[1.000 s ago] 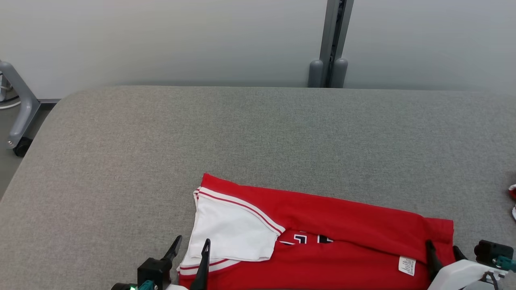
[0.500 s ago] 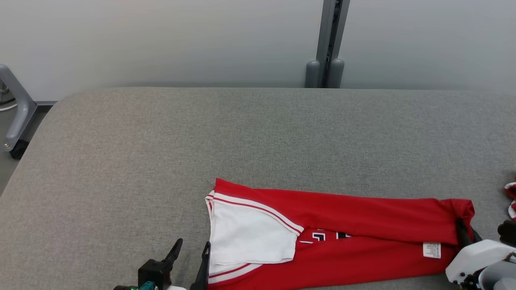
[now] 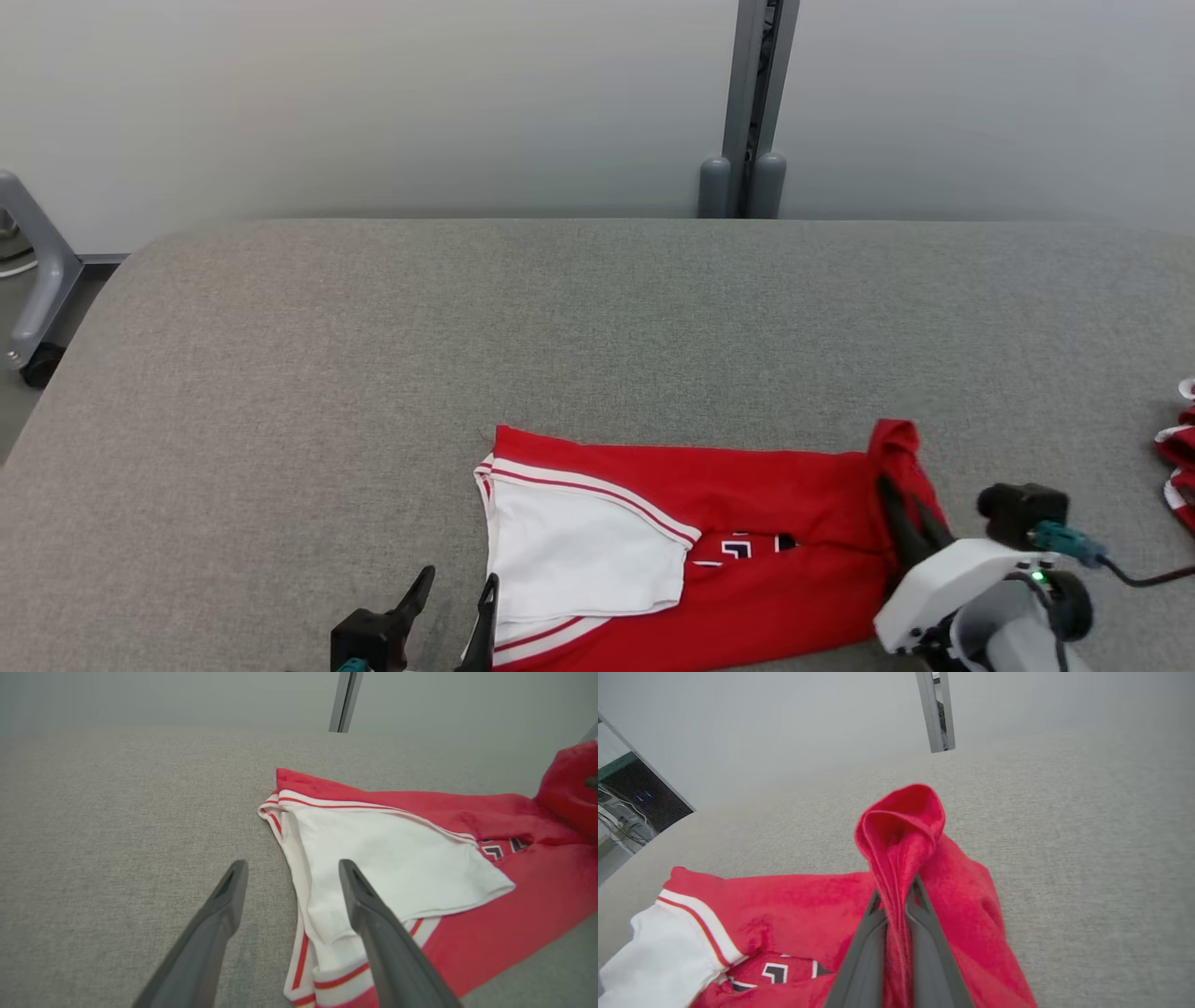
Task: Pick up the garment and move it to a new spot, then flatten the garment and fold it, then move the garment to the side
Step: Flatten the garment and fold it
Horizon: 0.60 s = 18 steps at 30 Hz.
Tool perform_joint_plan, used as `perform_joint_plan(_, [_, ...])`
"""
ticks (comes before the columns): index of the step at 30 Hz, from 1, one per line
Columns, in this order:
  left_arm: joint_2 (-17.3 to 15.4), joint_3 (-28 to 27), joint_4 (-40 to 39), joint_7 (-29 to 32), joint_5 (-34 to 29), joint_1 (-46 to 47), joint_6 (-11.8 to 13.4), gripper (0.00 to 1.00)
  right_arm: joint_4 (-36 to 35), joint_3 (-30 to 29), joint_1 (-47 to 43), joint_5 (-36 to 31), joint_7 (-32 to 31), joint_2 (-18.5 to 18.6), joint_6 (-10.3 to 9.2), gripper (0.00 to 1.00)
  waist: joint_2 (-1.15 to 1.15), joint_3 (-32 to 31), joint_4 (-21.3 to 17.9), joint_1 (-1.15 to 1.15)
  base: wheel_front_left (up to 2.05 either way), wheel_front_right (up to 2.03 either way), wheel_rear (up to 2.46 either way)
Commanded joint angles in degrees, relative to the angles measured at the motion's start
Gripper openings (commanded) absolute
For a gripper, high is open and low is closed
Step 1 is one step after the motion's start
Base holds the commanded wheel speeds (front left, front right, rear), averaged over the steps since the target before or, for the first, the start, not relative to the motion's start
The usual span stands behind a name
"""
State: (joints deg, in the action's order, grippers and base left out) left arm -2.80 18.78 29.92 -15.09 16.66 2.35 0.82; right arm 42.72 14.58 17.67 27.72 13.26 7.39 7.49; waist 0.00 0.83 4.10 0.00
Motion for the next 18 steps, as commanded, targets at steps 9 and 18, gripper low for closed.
perform_joint_plan(9, [-0.2,2.4,-0.5,-0.1,-0.4,1.7,0.2,1.00,-8.0,11.8,0.0,10.6,-6.1,-2.8,0.00,0.00,0.00,-0.1,4.9,0.00,0.00,0.00,0.00])
perform_joint_plan(18, [-0.2,4.9,-1.5,-0.1,-1.0,2.3,0.8,1.00,-7.0,19.2,3.4,14.5,-5.5,-4.1,0.00,0.00,0.00,0.4,13.2,0.00,0.00,0.00,0.00])
